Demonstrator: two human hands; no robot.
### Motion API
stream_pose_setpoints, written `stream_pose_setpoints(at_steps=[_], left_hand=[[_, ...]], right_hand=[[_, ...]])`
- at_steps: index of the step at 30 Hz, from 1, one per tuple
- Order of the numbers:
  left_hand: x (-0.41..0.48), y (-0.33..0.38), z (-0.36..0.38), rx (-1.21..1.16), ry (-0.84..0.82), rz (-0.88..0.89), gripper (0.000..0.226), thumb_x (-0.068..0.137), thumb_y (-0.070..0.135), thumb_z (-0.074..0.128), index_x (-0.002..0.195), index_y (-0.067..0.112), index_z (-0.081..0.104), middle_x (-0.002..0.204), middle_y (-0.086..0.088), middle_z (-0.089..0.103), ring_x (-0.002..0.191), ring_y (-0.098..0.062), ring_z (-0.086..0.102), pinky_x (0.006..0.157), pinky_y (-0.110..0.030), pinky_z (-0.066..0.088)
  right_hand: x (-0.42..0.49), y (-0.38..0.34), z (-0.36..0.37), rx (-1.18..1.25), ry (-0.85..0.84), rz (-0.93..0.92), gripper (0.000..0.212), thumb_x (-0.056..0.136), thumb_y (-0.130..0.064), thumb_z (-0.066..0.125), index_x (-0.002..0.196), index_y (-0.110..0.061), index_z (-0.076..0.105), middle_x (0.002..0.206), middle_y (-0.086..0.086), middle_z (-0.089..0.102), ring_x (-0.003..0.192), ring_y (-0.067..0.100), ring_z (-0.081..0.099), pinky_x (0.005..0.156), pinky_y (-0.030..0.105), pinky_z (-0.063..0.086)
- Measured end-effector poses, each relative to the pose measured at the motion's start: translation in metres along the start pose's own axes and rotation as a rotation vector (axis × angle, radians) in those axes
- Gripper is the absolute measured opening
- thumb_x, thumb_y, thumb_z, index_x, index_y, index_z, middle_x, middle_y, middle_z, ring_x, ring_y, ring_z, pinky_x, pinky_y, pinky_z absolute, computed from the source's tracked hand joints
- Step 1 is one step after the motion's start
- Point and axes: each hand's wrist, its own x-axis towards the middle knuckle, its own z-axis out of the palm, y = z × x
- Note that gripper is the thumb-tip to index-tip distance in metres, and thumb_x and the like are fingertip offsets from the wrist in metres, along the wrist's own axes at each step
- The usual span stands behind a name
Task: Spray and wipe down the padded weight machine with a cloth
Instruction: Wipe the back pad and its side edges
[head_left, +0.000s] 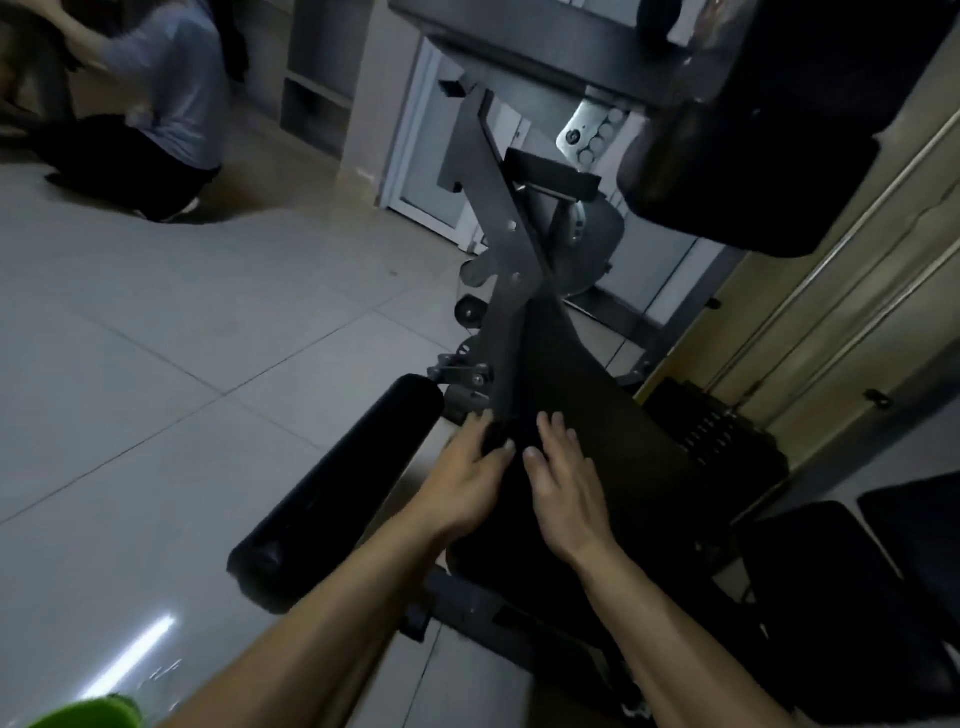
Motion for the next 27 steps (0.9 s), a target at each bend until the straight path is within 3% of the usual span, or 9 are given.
stream_pose_setpoints(at_steps=[3, 7, 10, 13, 16, 20, 22, 25, 27], left_hand=[[0.024, -0.002, -0.005, -0.063, -0.021, -0.112, 0.039, 0.087, 0.039, 0.052, 0.121, 0.026, 0.066, 0.121, -0.005, 0.068, 0.114, -0.022, 0.065, 0.107, -0.051, 0.047], [-0.029, -0.017, -0.007, -0.222, -0.064, -0.087, 0.029, 0.103, 0.020, 0.056, 0.128, 0.031, 0.066, 0.123, 0.002, 0.071, 0.117, -0.014, 0.066, 0.105, -0.037, 0.049], [-0.035, -0.017, -0.008, -0.295, -0.062, -0.081, 0.029, 0.105, 0.015, 0.052, 0.129, 0.023, 0.065, 0.122, -0.001, 0.072, 0.113, -0.014, 0.069, 0.097, -0.030, 0.052], [0.003, -0.010, -0.005, -0.298, -0.035, -0.190, 0.023, 0.105, 0.015, 0.051, 0.122, 0.016, 0.067, 0.112, -0.009, 0.075, 0.104, -0.024, 0.073, 0.091, -0.035, 0.057], [0.044, -0.009, 0.000, -0.246, -0.007, -0.216, 0.018, 0.105, 0.013, 0.053, 0.111, 0.012, 0.069, 0.103, -0.012, 0.074, 0.094, -0.025, 0.071, 0.091, -0.039, 0.055], [0.077, -0.012, 0.003, -0.191, 0.017, -0.230, 0.012, 0.097, 0.018, 0.060, 0.101, 0.021, 0.072, 0.098, -0.006, 0.075, 0.094, -0.026, 0.070, 0.100, -0.050, 0.054], [0.077, -0.014, 0.004, -0.150, 0.046, -0.252, 0.017, 0.091, 0.025, 0.061, 0.104, 0.028, 0.071, 0.101, -0.002, 0.076, 0.098, -0.024, 0.071, 0.100, -0.054, 0.053], [0.051, 0.002, 0.007, -0.062, 0.067, -0.236, 0.029, 0.097, 0.022, 0.060, 0.122, 0.037, 0.062, 0.121, 0.004, 0.071, 0.114, -0.015, 0.066, 0.108, -0.042, 0.048], [0.036, 0.008, 0.001, -0.053, 0.003, -0.220, 0.037, 0.097, 0.023, 0.058, 0.129, 0.042, 0.057, 0.127, 0.007, 0.068, 0.115, -0.009, 0.065, 0.108, -0.041, 0.048]], right_hand=[[0.000, 0.000, -0.001, 0.041, 0.002, -0.004, 0.056, 0.112, -0.040, 0.032, 0.164, -0.030, 0.016, 0.173, -0.008, 0.005, 0.159, 0.010, -0.001, 0.128, 0.043, -0.001], [-0.005, 0.002, -0.001, 0.105, 0.004, -0.018, 0.072, 0.096, -0.055, 0.027, 0.164, -0.033, 0.018, 0.172, -0.013, 0.006, 0.158, 0.007, -0.001, 0.128, 0.041, -0.002], [-0.007, 0.000, -0.002, 0.133, 0.003, -0.017, 0.075, 0.091, -0.056, 0.027, 0.163, -0.035, 0.020, 0.171, -0.014, 0.008, 0.157, 0.005, -0.001, 0.128, 0.039, -0.003], [-0.012, -0.002, -0.005, 0.124, 0.007, -0.039, 0.063, 0.101, -0.050, 0.036, 0.161, -0.033, 0.030, 0.170, -0.012, 0.017, 0.158, 0.008, 0.008, 0.129, 0.039, 0.005], [0.006, -0.003, -0.017, 0.103, 0.115, -0.030, 0.044, 0.105, -0.033, 0.050, 0.149, -0.032, 0.052, 0.162, -0.010, 0.038, 0.151, 0.010, 0.029, 0.125, 0.036, 0.022], [0.054, -0.010, -0.015, 0.166, 0.092, 0.013, 0.043, 0.107, -0.023, 0.047, 0.149, -0.029, 0.050, 0.167, -0.005, 0.029, 0.156, 0.015, 0.021, 0.127, 0.039, 0.019], [0.063, -0.010, -0.010, 0.189, 0.081, 0.002, 0.043, 0.108, -0.019, 0.044, 0.150, -0.027, 0.049, 0.168, -0.004, 0.029, 0.156, 0.016, 0.020, 0.128, 0.041, 0.021], [0.055, -0.012, -0.009, 0.185, 0.072, -0.001, 0.044, 0.109, -0.017, 0.041, 0.152, -0.026, 0.048, 0.168, -0.006, 0.030, 0.156, 0.012, 0.019, 0.129, 0.041, 0.015], [0.054, -0.018, -0.012, 0.197, 0.064, 0.018, 0.045, 0.110, -0.017, 0.039, 0.154, -0.027, 0.045, 0.168, -0.009, 0.027, 0.157, 0.009, 0.015, 0.128, 0.036, 0.008]])
